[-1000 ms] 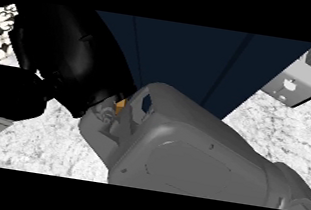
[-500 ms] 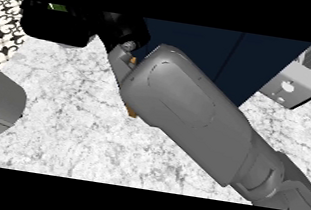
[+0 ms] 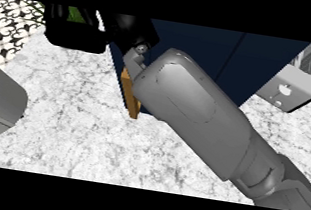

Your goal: Pick up the wine, place it into the cabinet and close the cabinet

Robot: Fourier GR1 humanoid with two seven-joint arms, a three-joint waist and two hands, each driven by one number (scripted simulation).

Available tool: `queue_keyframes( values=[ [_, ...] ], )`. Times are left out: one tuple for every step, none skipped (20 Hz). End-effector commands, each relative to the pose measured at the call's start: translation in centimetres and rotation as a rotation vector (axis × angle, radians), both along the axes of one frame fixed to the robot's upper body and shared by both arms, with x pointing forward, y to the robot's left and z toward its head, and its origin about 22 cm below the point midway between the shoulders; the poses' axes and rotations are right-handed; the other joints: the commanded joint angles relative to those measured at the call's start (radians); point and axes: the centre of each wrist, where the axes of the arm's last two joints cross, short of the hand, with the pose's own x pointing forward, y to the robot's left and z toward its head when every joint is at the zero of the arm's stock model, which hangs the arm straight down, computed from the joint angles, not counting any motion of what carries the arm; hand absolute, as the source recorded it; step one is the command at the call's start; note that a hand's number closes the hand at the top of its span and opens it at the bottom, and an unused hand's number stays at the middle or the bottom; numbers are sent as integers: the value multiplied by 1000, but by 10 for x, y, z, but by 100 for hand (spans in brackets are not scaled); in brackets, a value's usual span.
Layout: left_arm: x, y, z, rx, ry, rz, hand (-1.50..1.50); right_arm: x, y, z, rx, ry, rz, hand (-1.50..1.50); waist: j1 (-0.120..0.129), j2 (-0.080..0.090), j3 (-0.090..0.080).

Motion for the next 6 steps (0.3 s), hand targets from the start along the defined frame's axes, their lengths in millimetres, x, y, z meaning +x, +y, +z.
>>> queue_keyframes(
  values=[
    [4,1,6,9,-7,16,150,56,-69,-41,-64,110,-274,150,-35,79,14],
    [2,2,4,7,7,11,150,58,-76,-42,-55,107,-288,150,-31,77,14],
    [2,1,1,-4,-5,9,150,57,-71,-46,-69,111,-275,150,-23,79,12],
    [2,-4,2,-5,11,-11,150,58,-71,-41,-54,94,-275,150,-27,80,13],
    [2,-3,3,-3,-5,14,150,58,-76,-46,-44,110,-281,150,-29,74,14],
    [5,-4,10,6,-10,9,150,57,-73,-40,-49,94,-267,150,-36,76,15]
  ],
)
